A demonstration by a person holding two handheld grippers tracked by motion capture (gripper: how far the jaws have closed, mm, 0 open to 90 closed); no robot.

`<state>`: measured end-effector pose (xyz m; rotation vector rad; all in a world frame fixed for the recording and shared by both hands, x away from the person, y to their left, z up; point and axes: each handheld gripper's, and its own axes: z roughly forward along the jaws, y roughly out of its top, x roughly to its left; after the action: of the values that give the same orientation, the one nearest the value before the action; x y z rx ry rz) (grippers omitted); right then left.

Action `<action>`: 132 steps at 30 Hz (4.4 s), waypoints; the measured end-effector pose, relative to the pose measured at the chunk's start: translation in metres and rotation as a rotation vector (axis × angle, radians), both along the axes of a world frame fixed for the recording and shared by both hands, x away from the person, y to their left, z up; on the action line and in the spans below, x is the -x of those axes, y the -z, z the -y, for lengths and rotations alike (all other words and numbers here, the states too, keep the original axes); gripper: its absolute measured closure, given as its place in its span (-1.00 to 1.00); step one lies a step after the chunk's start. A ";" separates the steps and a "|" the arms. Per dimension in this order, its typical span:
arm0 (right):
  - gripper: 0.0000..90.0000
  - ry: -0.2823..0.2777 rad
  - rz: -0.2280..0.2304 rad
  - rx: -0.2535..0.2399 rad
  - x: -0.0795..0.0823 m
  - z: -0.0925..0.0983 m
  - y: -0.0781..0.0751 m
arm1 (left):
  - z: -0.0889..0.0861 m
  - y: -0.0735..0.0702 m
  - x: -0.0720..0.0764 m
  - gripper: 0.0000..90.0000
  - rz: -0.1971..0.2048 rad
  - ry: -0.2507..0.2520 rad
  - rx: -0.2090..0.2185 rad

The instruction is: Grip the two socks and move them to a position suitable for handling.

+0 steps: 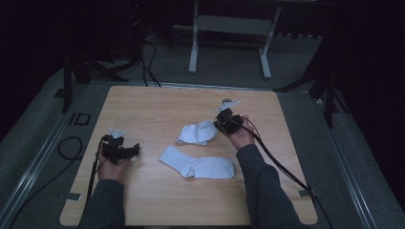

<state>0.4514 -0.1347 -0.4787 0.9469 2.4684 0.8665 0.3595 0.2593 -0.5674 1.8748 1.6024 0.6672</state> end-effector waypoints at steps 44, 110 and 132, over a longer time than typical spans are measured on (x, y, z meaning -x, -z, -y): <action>0.26 -0.180 -0.098 0.061 0.014 -0.095 0.047 | 0.000 0.000 0.000 -0.66 0.000 0.000 0.000; 0.38 0.028 0.054 0.006 0.078 0.072 0.022 | 0.000 0.000 0.000 -0.66 0.000 -0.001 -0.002; 0.85 0.093 -0.024 -0.069 0.050 0.076 0.029 | 0.000 0.000 0.000 -0.66 0.000 -0.001 -0.002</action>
<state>0.4015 -0.2104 -0.5080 1.0929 2.4072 0.9192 0.3591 0.2590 -0.5673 1.8763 1.6033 0.6691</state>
